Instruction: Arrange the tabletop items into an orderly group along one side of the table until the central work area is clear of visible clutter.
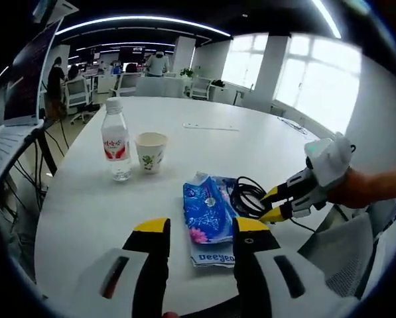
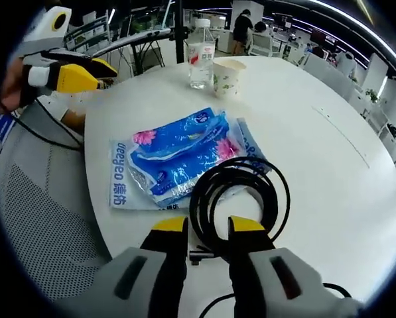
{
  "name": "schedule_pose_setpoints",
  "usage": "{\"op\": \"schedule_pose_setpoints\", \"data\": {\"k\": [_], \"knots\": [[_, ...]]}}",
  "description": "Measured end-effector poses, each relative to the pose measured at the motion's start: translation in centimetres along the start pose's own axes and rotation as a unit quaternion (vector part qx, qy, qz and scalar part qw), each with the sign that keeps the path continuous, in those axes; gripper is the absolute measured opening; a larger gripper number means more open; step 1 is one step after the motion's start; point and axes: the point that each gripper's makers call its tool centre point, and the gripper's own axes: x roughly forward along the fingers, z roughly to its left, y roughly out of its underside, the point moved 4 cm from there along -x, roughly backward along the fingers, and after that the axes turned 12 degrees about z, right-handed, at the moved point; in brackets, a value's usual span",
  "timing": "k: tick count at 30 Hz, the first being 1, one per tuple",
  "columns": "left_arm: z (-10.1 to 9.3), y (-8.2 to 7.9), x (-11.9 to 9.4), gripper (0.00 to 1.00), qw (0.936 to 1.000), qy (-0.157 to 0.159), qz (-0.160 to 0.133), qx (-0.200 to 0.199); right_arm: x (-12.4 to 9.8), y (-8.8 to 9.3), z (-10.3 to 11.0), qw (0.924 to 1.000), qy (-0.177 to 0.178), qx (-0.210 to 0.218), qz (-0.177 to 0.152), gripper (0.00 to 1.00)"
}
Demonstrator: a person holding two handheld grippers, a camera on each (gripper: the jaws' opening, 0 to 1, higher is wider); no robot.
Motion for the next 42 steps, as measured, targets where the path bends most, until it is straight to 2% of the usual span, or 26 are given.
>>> {"op": "schedule_pose_setpoints", "data": {"k": [7, 14, 24, 28, 42], "knots": [[-0.1, 0.0, 0.0, 0.36, 1.0, 0.0, -0.001, -0.001, 1.1, 0.2, 0.4, 0.9999, -0.004, -0.007, 0.015, 0.2], [0.1, -0.1, -0.1, 0.36, 1.0, -0.001, -0.004, -0.007, 1.8, 0.5, 0.6, 0.9996, -0.007, 0.005, 0.026, 0.13], [0.3, -0.3, 0.0, 0.36, 0.9999, 0.002, -0.006, -0.008, 0.9, 0.0, 0.2, 1.0, 0.001, 0.005, 0.001, 0.04], [0.3, -0.5, 0.0, 0.36, 1.0, 0.005, -0.006, -0.005, 0.1, -0.4, -0.4, 0.9996, -0.001, 0.021, -0.017, 0.03], [0.3, -0.4, 0.0, 0.36, 1.0, 0.005, -0.004, -0.005, -0.7, 0.4, -1.8, 0.9988, 0.016, 0.042, -0.021, 0.03]]}}
